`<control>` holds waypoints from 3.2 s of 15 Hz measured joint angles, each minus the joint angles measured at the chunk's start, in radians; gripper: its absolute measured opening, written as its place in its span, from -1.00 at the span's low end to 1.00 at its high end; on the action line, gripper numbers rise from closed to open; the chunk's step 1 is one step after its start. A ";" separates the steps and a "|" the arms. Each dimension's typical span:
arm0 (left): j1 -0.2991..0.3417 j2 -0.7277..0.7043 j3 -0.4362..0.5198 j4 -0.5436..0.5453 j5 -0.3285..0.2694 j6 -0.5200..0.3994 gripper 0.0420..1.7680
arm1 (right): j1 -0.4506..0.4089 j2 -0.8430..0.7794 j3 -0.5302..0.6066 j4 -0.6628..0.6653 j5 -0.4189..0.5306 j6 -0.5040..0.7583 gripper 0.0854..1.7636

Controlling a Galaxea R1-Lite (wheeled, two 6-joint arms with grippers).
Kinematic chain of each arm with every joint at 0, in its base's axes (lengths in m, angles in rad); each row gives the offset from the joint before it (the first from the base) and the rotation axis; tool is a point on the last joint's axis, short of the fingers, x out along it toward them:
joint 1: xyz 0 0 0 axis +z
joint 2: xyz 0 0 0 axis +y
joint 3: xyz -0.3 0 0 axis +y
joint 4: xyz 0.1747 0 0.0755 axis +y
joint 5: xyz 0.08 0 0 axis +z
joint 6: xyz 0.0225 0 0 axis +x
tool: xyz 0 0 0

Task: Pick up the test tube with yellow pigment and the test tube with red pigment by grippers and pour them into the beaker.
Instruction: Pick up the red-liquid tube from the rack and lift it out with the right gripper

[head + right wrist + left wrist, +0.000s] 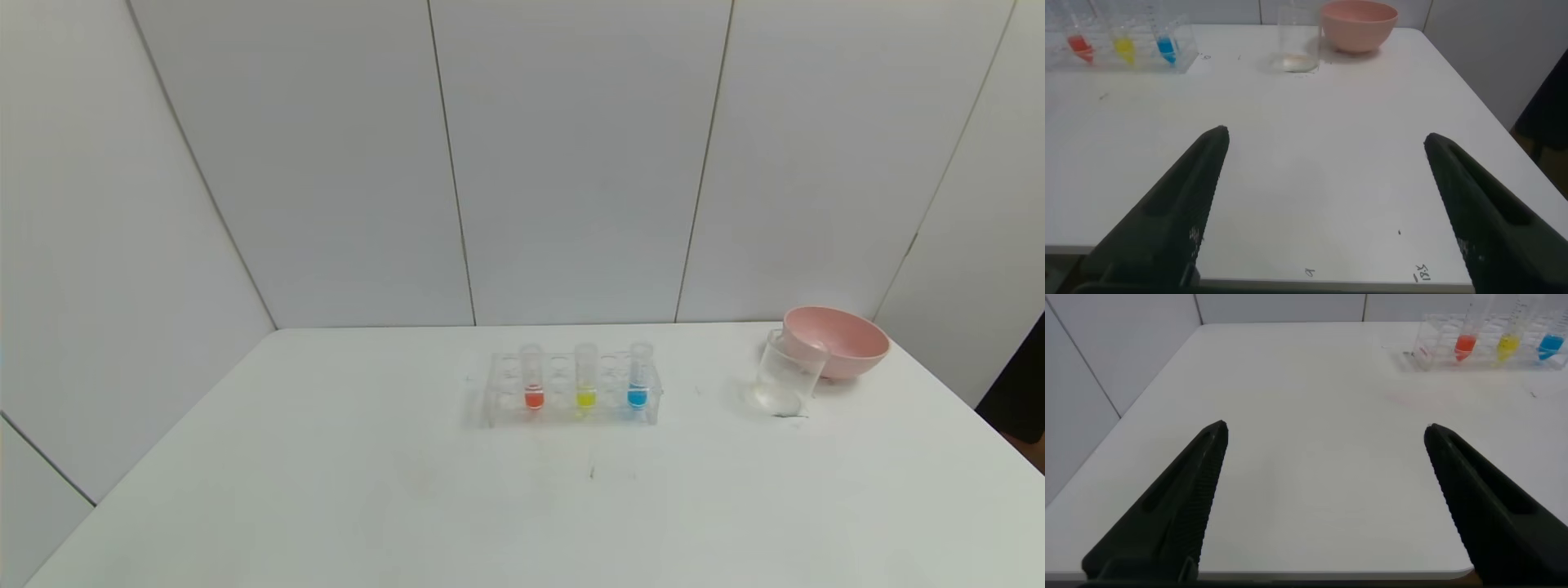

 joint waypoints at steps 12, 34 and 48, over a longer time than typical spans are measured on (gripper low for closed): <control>0.000 0.000 0.000 0.000 0.000 0.000 0.94 | 0.000 0.000 -0.002 0.000 0.000 0.000 0.94; 0.000 0.000 0.000 0.000 0.000 0.000 0.94 | 0.003 0.380 -0.327 -0.003 0.019 0.007 0.94; 0.000 0.000 0.000 0.000 0.000 0.000 0.94 | 0.632 1.416 -0.636 -0.361 -0.337 0.256 0.94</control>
